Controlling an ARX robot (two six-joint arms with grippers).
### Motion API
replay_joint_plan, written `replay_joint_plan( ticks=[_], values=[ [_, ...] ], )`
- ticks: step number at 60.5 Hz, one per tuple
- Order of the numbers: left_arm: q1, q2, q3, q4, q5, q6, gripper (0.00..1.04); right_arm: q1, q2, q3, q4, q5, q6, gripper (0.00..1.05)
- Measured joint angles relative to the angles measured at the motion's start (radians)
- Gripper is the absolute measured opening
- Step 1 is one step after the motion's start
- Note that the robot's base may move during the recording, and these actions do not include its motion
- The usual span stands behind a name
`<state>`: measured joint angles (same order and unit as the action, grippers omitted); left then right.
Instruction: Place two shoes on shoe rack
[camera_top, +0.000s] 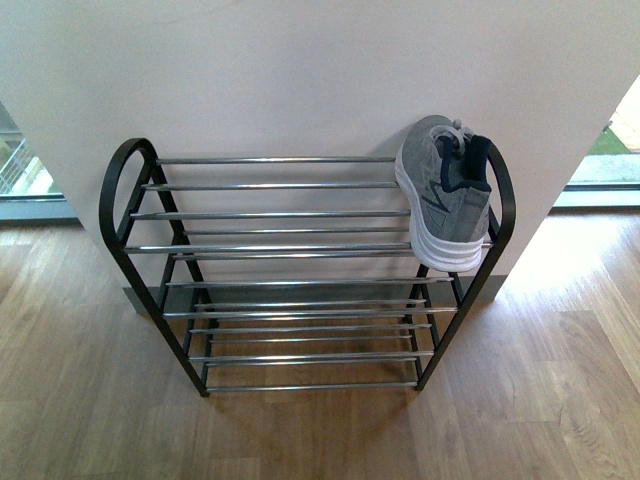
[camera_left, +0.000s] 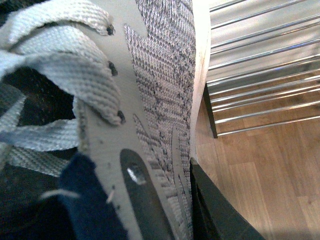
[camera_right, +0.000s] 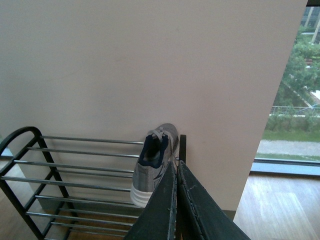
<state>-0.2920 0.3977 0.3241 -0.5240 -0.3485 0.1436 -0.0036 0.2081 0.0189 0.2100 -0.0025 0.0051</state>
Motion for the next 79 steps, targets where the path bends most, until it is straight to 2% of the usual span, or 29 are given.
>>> replay_joint_plan(
  ticks=[9,17,46,48,52,59,64,69,75,79],
  values=[
    [0.0,0.0,0.0,0.0,0.0,0.0,0.03,0.0,-0.031,0.0,-0.031,0.0,0.0,0.02],
    [0.0,0.0,0.0,0.0,0.0,0.0,0.03,0.0,-0.173,0.0,-0.197,0.003,0.0,0.02],
    [0.0,0.0,0.0,0.0,0.0,0.0,0.03,0.0,-0.202,0.0,-0.207,0.003,0.0,0.02],
    [0.0,0.0,0.0,0.0,0.0,0.0,0.03,0.0,-0.202,0.0,-0.207,0.003,-0.002,0.05],
    [0.0,0.0,0.0,0.0,0.0,0.0,0.03,0.0,-0.202,0.0,-0.206,0.003,-0.002,0.21],
    [0.0,-0.005,-0.002,0.011,0.005,-0.021,0.03,0.0,-0.202,0.0,-0.207,0.003,-0.002,0.39],
    [0.002,0.042,-0.011,0.188,0.043,-0.208,0.03,0.0,-0.202,0.0,-0.207,0.003,-0.002,0.56],
    [0.004,0.15,0.016,0.299,0.059,-0.317,0.03,0.0,-0.202,0.0,-0.207,0.003,-0.002,0.69],
    [0.009,0.449,0.113,0.482,0.12,-0.435,0.03,0.0,-0.202,0.0,-0.207,0.003,-0.002,0.91],
    [-0.002,0.579,0.165,0.537,0.161,-0.457,0.03,0.0,-0.202,0.0,-0.207,0.003,-0.002,0.97]
  ],
)
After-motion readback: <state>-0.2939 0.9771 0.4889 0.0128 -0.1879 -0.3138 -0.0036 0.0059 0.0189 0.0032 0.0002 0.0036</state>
